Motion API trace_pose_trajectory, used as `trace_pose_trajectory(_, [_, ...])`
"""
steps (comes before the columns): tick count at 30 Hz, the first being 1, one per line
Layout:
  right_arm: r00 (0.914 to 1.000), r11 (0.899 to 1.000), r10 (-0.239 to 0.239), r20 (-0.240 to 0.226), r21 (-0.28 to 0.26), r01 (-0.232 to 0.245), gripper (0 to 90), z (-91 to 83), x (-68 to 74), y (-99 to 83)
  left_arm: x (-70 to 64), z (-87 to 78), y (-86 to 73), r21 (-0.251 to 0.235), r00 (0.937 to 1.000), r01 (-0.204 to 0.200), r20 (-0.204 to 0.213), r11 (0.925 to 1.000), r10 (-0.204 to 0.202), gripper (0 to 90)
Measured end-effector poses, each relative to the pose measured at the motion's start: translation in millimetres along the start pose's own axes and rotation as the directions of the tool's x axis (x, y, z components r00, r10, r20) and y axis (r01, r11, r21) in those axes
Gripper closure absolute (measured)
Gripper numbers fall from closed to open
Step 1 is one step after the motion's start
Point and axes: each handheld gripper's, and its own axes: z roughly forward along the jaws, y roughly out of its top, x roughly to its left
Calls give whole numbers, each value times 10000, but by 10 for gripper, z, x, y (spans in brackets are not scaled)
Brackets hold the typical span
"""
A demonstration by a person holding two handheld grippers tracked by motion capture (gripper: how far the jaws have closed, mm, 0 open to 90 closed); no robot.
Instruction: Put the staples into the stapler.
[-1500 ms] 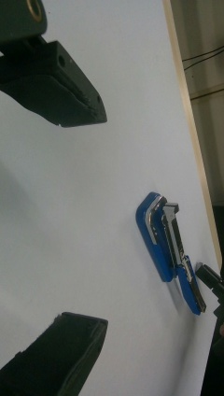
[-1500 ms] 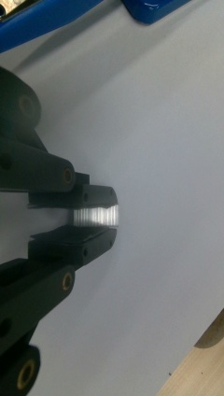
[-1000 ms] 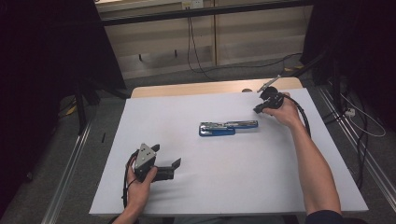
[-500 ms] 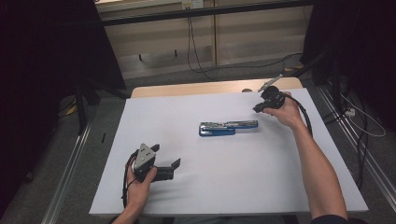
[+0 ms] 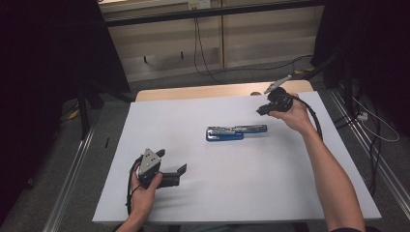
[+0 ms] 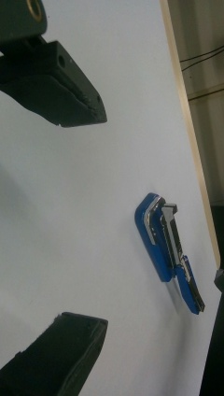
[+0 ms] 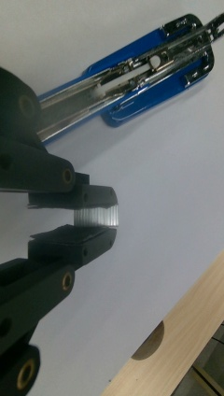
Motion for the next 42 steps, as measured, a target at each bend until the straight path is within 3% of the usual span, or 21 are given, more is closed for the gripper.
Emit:
trace_pose_trajectory(9, [9986, 9985, -487, -213, -253, 481, 797, -36, 132, 94, 1, 1, 0, -2, 10000, 4, 28, 10000, -4, 33])
trace_pose_trajectory(18, [9966, 9967, -676, -480, -479, 653, 797, -64, 238, 158, 0, 3, 1, 19, 10000, -46, 9, 10000, 46, 34])
trace_pose_trajectory(42, [9764, 9821, -1786, -1216, -824, 1694, 797, 50, 522, 331, -3, 3, -4, 4, 10000, -30, -3, 10000, 30, 34])
